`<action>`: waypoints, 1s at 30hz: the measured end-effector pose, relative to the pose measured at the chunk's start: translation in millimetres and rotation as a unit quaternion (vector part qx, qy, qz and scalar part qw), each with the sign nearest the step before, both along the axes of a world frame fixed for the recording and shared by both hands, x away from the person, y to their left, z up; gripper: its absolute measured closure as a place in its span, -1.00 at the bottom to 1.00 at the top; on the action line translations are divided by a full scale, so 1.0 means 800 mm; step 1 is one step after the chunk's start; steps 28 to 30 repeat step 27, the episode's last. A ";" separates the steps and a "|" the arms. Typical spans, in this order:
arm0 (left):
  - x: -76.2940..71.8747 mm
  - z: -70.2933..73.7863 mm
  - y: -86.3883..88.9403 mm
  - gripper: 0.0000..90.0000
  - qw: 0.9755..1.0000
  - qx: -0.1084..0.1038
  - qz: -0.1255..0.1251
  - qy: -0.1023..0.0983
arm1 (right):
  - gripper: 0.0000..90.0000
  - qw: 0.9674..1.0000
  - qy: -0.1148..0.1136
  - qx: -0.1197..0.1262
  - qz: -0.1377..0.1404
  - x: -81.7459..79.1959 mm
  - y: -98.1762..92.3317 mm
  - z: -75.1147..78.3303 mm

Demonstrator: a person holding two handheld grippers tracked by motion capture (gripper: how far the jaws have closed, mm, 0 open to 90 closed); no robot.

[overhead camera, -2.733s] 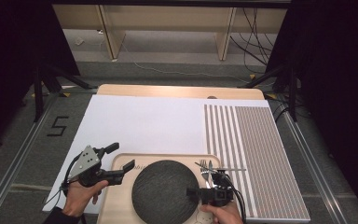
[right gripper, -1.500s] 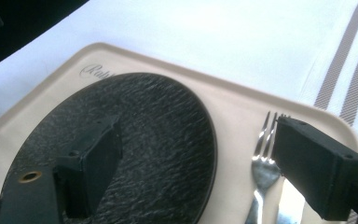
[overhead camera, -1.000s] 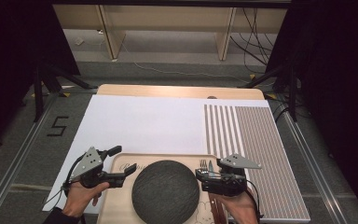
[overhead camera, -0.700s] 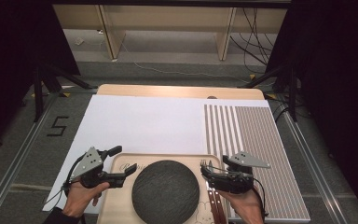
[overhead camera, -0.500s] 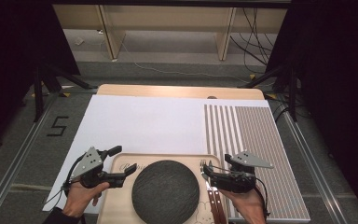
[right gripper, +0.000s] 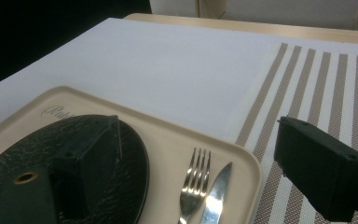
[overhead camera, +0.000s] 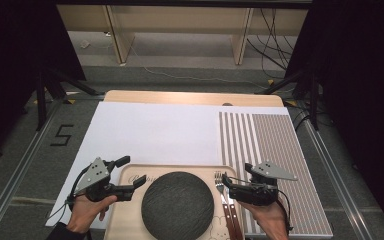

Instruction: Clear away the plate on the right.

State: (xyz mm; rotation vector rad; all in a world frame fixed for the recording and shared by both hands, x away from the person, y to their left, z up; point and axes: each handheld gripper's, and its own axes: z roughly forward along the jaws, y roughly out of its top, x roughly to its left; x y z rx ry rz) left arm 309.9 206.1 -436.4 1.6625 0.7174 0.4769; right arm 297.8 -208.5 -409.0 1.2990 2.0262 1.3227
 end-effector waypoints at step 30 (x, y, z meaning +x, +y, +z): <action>0.002 0.000 0.000 -0.65 1.000 -0.001 0.002 -0.005 | -0.66 1.000 -0.008 0.010 -0.002 -0.002 -0.003 -0.002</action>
